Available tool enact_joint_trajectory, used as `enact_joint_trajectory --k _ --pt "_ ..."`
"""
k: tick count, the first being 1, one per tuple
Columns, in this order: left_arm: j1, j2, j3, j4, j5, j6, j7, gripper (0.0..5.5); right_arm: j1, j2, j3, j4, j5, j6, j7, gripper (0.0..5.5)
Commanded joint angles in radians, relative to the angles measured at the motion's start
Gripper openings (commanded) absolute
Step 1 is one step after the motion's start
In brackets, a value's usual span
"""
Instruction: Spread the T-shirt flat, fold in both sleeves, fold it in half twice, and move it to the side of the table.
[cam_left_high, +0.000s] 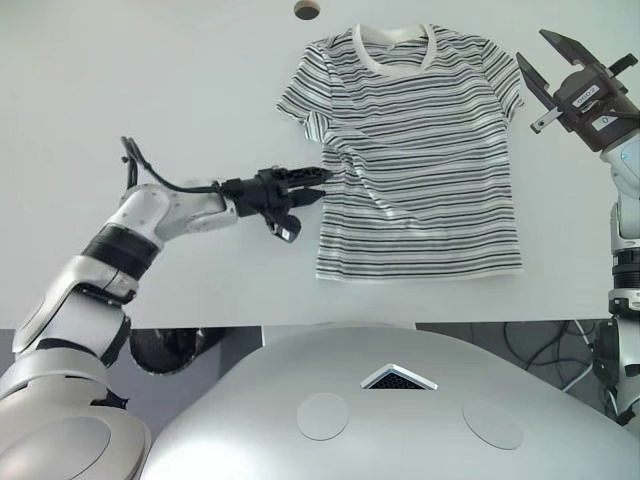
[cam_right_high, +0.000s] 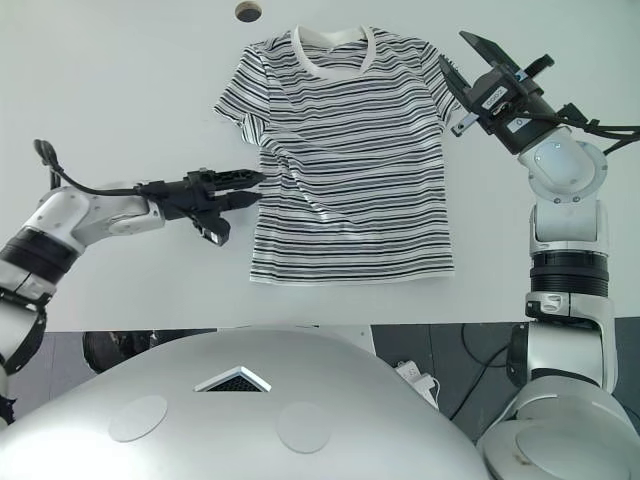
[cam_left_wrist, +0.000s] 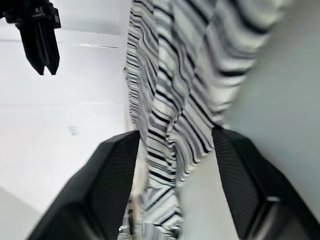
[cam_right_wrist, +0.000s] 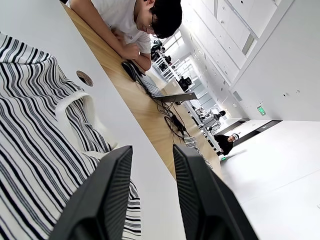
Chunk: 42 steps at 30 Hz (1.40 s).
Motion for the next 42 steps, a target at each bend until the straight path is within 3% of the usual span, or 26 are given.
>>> enact_joint_trajectory --k 1,7,16,24,30,35,42 --pt "0.087 0.054 -0.012 -0.068 -0.111 0.005 -0.187 2.68 -0.015 0.008 0.002 -0.011 -0.008 0.014 0.002 1.51" --pt "-0.015 -0.109 0.156 -0.109 -0.146 0.044 -0.051 2.68 -0.029 0.016 0.000 0.013 -0.005 0.007 0.006 1.51" --pt "-0.059 -0.204 0.096 -0.026 0.087 -0.033 0.053 2.68 -0.057 0.015 0.008 0.074 -0.025 -0.028 0.004 1.51" --pt "0.025 -0.072 0.046 0.063 0.179 -0.054 -0.004 2.68 -0.162 0.039 0.053 0.184 -0.072 -0.049 0.004 1.51" --pt "0.107 0.021 0.055 0.011 0.157 -0.042 -0.047 2.68 -0.419 0.107 0.197 0.582 -0.302 -0.072 -0.148 1.51" --pt "0.126 0.038 0.060 -0.022 0.140 -0.032 -0.066 2.68 -0.582 0.162 0.320 0.879 -0.465 -0.041 -0.293 1.51" --pt "0.141 0.049 0.062 -0.039 0.151 -0.024 -0.079 2.68 -0.599 0.160 0.421 1.026 -0.572 0.010 -0.389 1.51"
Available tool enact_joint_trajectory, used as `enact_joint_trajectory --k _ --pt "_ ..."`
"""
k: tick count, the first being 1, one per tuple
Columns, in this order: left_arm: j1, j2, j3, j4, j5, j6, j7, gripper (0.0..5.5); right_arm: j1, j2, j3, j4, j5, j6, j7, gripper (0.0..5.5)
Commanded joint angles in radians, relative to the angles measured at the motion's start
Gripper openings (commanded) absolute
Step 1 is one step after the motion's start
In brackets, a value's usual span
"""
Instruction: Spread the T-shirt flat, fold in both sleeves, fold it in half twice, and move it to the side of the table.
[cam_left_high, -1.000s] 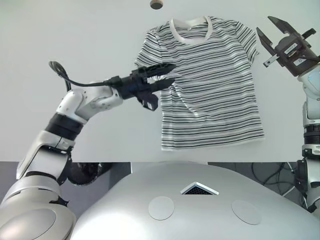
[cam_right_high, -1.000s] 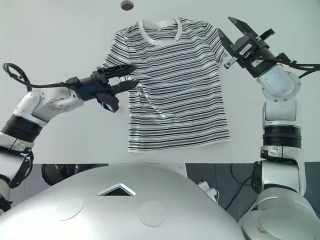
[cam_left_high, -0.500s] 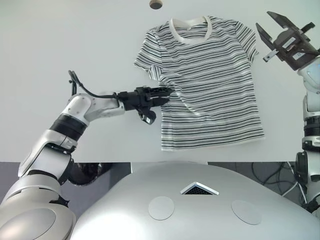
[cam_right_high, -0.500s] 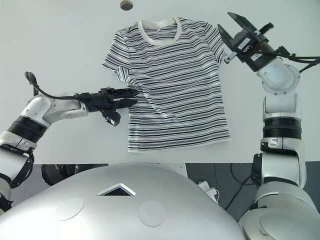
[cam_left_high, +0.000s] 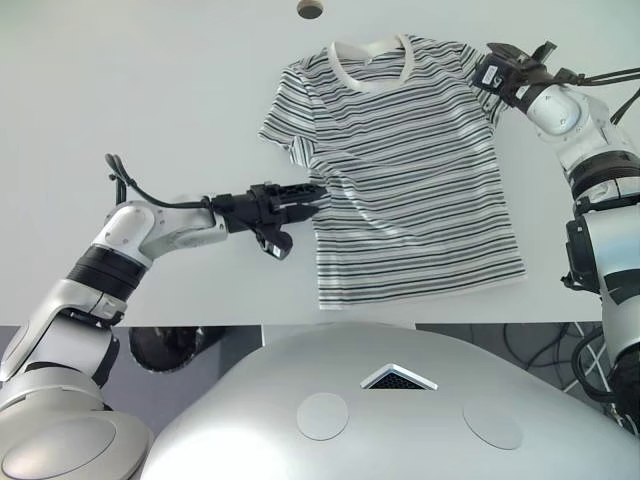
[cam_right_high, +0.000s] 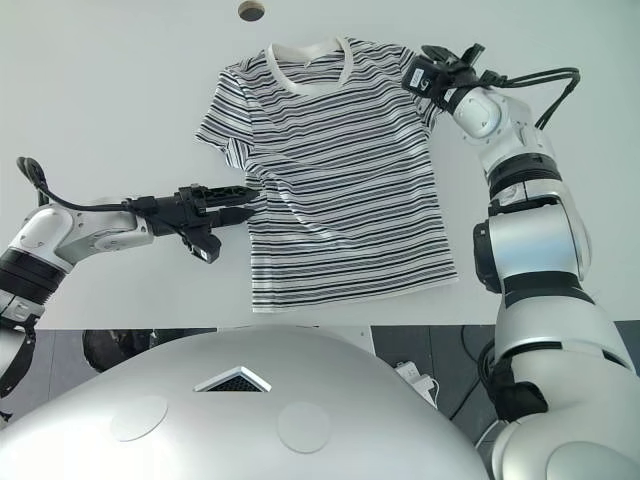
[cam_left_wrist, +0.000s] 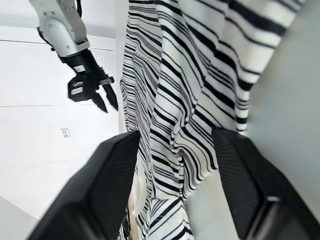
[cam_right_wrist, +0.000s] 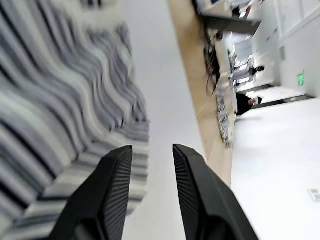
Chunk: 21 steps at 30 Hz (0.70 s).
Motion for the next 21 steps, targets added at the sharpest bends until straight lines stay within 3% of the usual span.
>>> enact_joint_trajectory --k 1,14,21 --pt "0.056 0.053 -0.034 0.023 0.064 0.014 -0.082 2.68 0.000 -0.007 0.043 0.042 -0.039 0.024 -0.022 1.51" --pt "0.156 0.185 0.039 -0.036 -0.015 0.038 -0.167 2.68 0.020 -0.106 0.083 0.078 -0.081 0.061 -0.153 1.51" --pt "0.141 0.160 0.066 0.013 -0.079 0.051 -0.183 2.68 0.025 -0.127 0.093 0.074 -0.090 0.029 -0.224 1.51"
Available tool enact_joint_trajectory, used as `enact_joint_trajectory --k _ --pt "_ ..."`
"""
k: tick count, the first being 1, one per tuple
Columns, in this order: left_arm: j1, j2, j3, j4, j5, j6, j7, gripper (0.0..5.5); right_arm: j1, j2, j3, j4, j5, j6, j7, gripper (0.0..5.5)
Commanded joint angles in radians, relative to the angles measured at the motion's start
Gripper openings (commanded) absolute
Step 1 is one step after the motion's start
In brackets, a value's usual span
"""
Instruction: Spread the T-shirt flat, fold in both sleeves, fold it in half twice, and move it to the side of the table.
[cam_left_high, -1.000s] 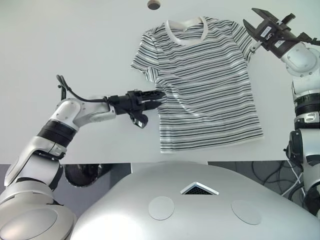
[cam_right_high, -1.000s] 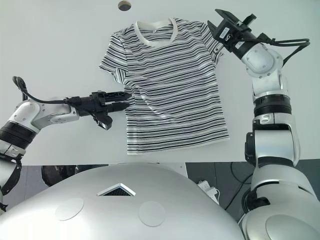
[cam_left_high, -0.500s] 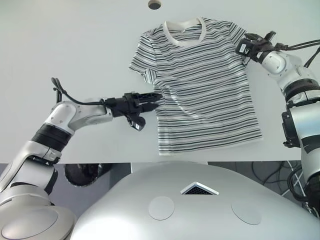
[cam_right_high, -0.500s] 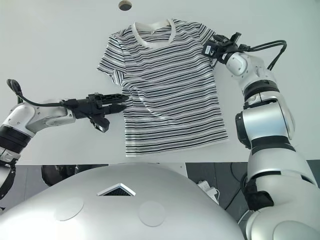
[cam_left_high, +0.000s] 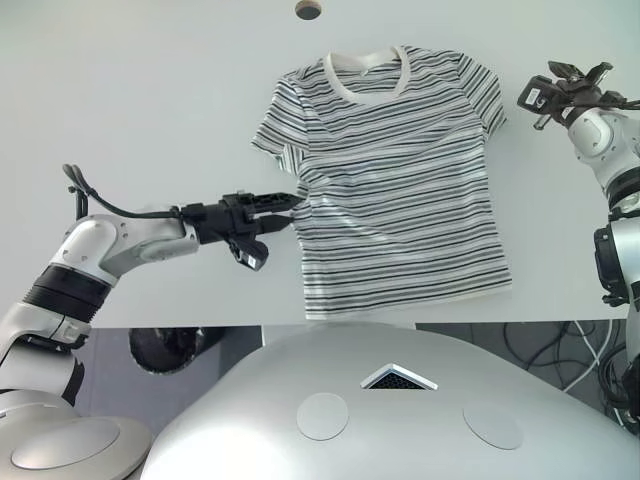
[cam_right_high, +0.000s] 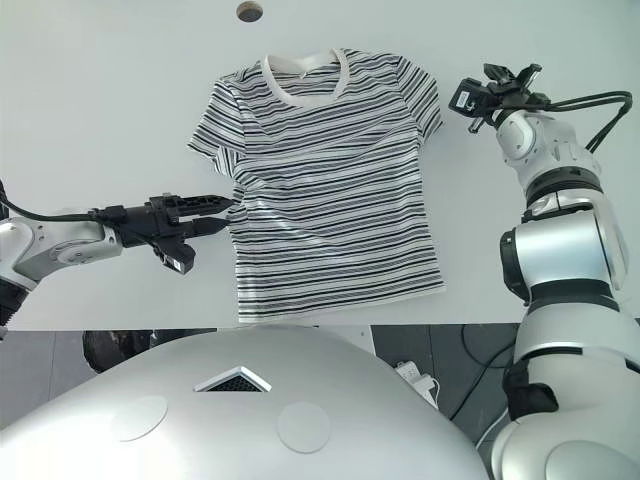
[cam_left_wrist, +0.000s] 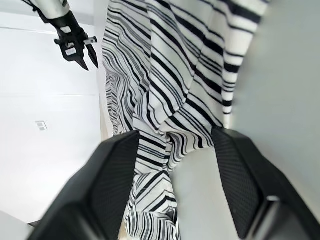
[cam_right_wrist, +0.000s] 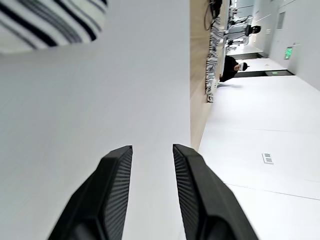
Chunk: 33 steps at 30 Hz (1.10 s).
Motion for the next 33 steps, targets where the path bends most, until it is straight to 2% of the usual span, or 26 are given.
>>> enact_joint_trajectory --k 1,3,5,8,9,11,13,15,16,18,21,28,33 --pt "0.016 0.018 -0.020 0.104 0.035 0.040 -0.087 2.68 0.008 -0.003 0.002 -0.006 -0.002 -0.032 -0.027 1.51" --pt "0.016 0.012 -0.013 0.090 -0.072 0.049 -0.128 2.68 0.012 -0.007 -0.044 -0.019 0.051 -0.083 -0.017 1.51" --pt "0.032 0.006 0.002 -0.018 -0.335 0.103 -0.211 2.68 0.042 -0.011 -0.164 -0.055 0.199 -0.202 0.033 1.51" --pt "0.042 0.000 0.072 -0.207 -0.702 0.200 -0.284 2.68 0.213 0.016 -0.380 -0.284 0.616 -0.346 0.311 1.51" --pt "0.047 0.006 0.097 -0.252 -0.798 0.217 -0.299 2.68 0.339 0.009 -0.388 -0.492 0.769 -0.333 0.410 1.51" --pt "0.068 0.025 0.127 -0.316 -0.920 0.237 -0.333 2.68 0.548 -0.035 -0.350 -0.857 0.937 -0.275 0.521 1.51" --pt "0.080 0.046 0.142 -0.372 -1.018 0.254 -0.373 2.68 0.693 -0.095 -0.311 -1.114 1.001 -0.211 0.582 1.51" --pt "0.034 0.015 0.170 -0.377 -1.093 0.295 -0.380 2.68 0.821 -0.169 -0.270 -1.298 1.019 -0.166 0.653 1.51" --pt "-0.015 -0.035 0.188 -0.327 -1.020 0.316 -0.336 2.68 0.881 -0.205 -0.257 -1.357 1.014 -0.146 0.698 1.51" --pt "-0.119 -0.131 0.187 -0.180 -0.737 0.328 -0.218 2.68 0.971 -0.258 -0.255 -1.410 1.012 -0.108 0.774 1.51" --pt "-0.217 -0.203 0.119 -0.024 -0.370 0.318 -0.079 2.68 1.059 -0.317 -0.276 -1.441 1.018 -0.039 0.860 1.51" --pt "-0.417 -0.382 -0.035 0.300 -0.010 0.247 0.129 2.68 1.188 -0.399 -0.302 -1.524 1.000 0.057 1.021 1.51" --pt "-0.492 -0.390 -0.125 0.478 0.141 0.208 0.201 2.68 1.142 -0.372 -0.231 -1.494 0.858 0.146 1.070 1.51"
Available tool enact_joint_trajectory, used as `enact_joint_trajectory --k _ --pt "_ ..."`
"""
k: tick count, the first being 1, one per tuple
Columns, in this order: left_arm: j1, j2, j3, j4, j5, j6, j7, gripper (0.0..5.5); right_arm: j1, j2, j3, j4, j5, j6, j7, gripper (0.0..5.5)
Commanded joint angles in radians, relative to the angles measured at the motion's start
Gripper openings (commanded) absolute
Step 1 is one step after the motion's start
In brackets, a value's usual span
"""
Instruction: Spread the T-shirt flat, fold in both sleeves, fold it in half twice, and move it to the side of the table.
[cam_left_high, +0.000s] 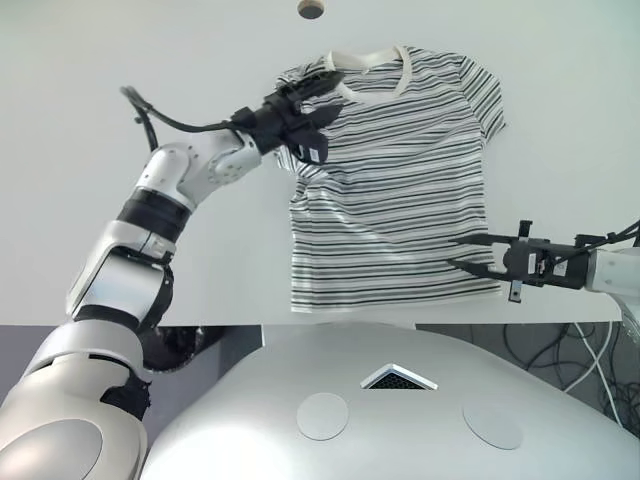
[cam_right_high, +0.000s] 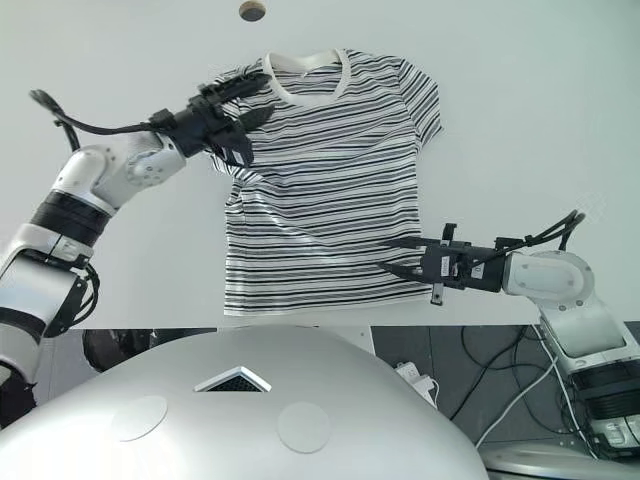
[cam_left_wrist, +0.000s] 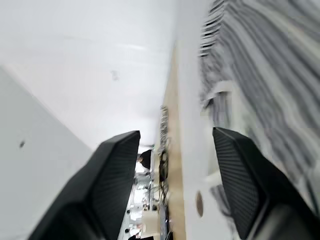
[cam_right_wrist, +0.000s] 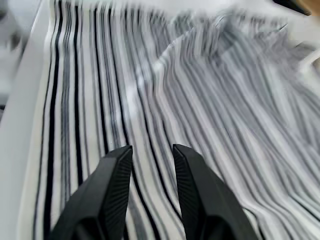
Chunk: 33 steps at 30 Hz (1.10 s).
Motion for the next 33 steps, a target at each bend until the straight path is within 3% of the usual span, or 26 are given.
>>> enact_joint_trajectory --k 1,12,23,30,33 --pt "-0.063 0.024 -0.049 0.137 0.094 -0.010 0.040 2.68 -0.042 0.011 0.060 0.022 -0.106 0.066 0.040 1.51" --pt "-0.110 0.167 -0.078 0.326 0.157 -0.050 0.094 2.68 -0.027 -0.019 0.054 0.103 -0.204 0.107 0.050 1.51" --pt "-0.166 0.105 -0.112 0.407 0.141 -0.099 0.107 2.68 0.035 0.020 0.058 -0.055 -0.190 0.084 0.009 1.51" --pt "-0.168 0.111 -0.110 0.424 0.140 -0.106 0.117 2.68 0.093 0.042 -0.083 -0.243 0.004 0.119 -0.006 1.51" --pt "-0.160 0.123 -0.054 0.378 0.054 -0.144 0.094 2.68 0.097 0.053 -0.124 -0.257 0.031 0.127 -0.002 1.51"
